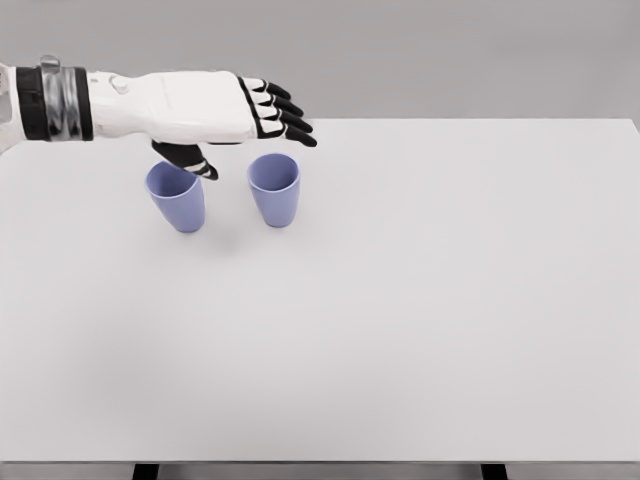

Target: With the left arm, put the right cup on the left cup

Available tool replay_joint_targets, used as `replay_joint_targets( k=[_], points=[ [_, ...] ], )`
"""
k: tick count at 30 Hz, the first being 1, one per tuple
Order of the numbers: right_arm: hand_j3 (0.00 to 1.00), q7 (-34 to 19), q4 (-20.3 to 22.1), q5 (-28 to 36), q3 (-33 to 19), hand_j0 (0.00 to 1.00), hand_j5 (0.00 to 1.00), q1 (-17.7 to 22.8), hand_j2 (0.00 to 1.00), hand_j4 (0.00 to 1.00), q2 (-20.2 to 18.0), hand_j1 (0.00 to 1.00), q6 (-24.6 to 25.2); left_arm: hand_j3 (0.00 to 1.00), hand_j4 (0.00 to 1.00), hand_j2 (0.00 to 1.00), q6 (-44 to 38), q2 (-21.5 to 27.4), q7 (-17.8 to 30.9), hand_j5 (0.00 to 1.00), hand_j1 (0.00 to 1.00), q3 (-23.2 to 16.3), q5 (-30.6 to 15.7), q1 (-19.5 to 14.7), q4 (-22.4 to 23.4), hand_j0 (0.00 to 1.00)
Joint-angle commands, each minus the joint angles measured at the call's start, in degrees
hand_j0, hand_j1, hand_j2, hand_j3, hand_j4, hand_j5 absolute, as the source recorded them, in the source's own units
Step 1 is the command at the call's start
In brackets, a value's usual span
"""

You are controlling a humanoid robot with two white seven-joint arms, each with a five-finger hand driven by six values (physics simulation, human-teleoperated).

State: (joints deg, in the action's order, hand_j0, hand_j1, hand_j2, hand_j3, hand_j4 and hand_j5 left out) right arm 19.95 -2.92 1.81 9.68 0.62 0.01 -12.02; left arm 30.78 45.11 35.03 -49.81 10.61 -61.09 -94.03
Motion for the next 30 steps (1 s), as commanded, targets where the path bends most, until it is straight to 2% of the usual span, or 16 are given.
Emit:
replay_joint_targets(
  k=[1, 7, 16, 20, 22, 30],
  points=[
    [1.0, 0.0, 0.02, 0.04, -0.01, 1.0, 1.0, 0.0, 1.0, 1.0, -0.01, 1.0, -0.02, 1.0, 1.0, 1.0, -0.2, -1.78, -0.03, 1.0, 1.0, -0.72, 3.01, 0.35, 2.09, 1.0],
    [1.0, 0.0, 0.02, 0.04, -0.01, 1.0, 1.0, 0.0, 1.0, 1.0, -0.01, 1.0, -0.02, 1.0, 1.0, 1.0, -0.2, -5.47, -0.03, 1.0, 1.0, -1.07, 6.27, 0.44, 4.64, 1.0],
    [1.0, 0.0, 0.02, 0.04, -0.01, 1.0, 1.0, 0.0, 1.0, 1.0, -0.01, 1.0, -0.02, 1.0, 1.0, 1.0, -0.02, -5.47, -0.03, 1.0, 1.0, -2.22, 9.52, 0.71, 5.78, 1.0],
    [1.0, 0.0, 0.02, 0.04, -0.01, 1.0, 1.0, 0.0, 1.0, 1.0, -0.01, 1.0, -0.02, 1.0, 1.0, 1.0, 0.15, -6.79, -0.03, 1.0, 1.0, -2.74, 9.69, 0.62, 7.46, 1.0],
    [1.0, 0.0, 0.02, 0.04, -0.01, 1.0, 1.0, 0.0, 1.0, 1.0, -0.01, 1.0, -0.02, 1.0, 1.0, 1.0, 0.16, -7.23, -0.03, 1.0, 1.0, -2.74, 11.36, 0.62, 8.07, 1.0],
    [1.0, 0.0, 0.02, 0.04, -0.01, 1.0, 1.0, 0.09, 1.0, 1.0, -0.01, 1.0, -0.02, 1.0, 1.0, 1.0, 0.24, -8.55, -0.03, 1.0, 1.0, -2.83, 12.42, 0.62, 8.6, 1.0]
  ],
)
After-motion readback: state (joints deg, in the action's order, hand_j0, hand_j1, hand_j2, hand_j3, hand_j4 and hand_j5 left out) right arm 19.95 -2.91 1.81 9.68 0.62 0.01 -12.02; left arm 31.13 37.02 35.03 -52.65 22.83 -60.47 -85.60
